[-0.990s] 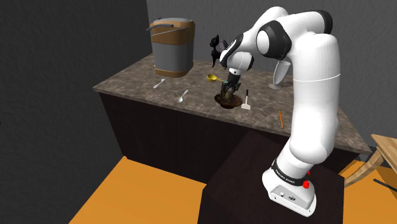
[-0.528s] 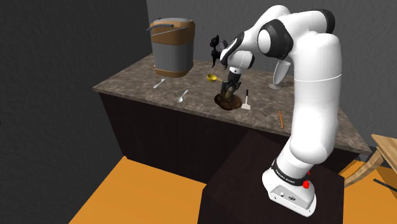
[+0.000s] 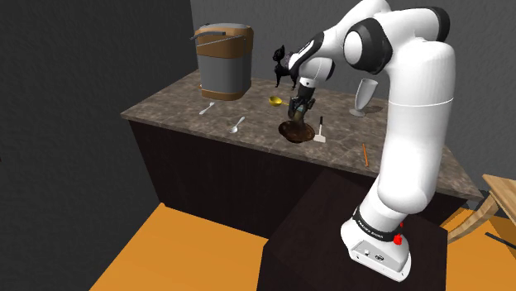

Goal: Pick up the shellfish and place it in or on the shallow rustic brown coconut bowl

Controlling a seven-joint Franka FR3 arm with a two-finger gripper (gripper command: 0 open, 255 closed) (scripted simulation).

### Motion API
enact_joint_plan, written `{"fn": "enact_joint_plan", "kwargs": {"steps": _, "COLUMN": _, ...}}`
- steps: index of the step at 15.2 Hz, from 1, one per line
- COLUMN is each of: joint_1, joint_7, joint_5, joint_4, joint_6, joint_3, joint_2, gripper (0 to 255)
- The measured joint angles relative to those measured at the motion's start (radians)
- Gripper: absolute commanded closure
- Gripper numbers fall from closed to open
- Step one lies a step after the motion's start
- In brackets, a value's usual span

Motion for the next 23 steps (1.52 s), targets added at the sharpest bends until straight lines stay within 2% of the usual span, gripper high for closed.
{"fn": "enact_joint_plan", "kwargs": {"steps": 10, "joint_1": 0.027, "joint_7": 0.061, "joint_5": -0.078, "joint_4": 0.041, "joint_6": -0.097, "joint_3": -0.034, "joint_2": -0.080, "gripper": 255}}
{"fn": "enact_joint_plan", "kwargs": {"steps": 13, "joint_1": 0.067, "joint_7": 0.102, "joint_5": -0.148, "joint_4": -0.064, "joint_6": -0.064, "joint_3": -0.054, "joint_2": -0.184, "gripper": 255}}
{"fn": "enact_joint_plan", "kwargs": {"steps": 14, "joint_1": 0.086, "joint_7": 0.129, "joint_5": -0.191, "joint_4": -0.126, "joint_6": -0.044, "joint_3": -0.063, "joint_2": -0.246, "gripper": 255}}
{"fn": "enact_joint_plan", "kwargs": {"steps": 16, "joint_1": 0.092, "joint_7": 0.142, "joint_5": -0.215, "joint_4": -0.170, "joint_6": -0.021, "joint_3": -0.065, "joint_2": -0.279, "gripper": 255}}
{"fn": "enact_joint_plan", "kwargs": {"steps": 23, "joint_1": 0.086, "joint_7": 0.095, "joint_5": -0.160, "joint_4": -0.216, "joint_6": 0.054, "joint_3": -0.057, "joint_2": -0.230, "gripper": 255}}
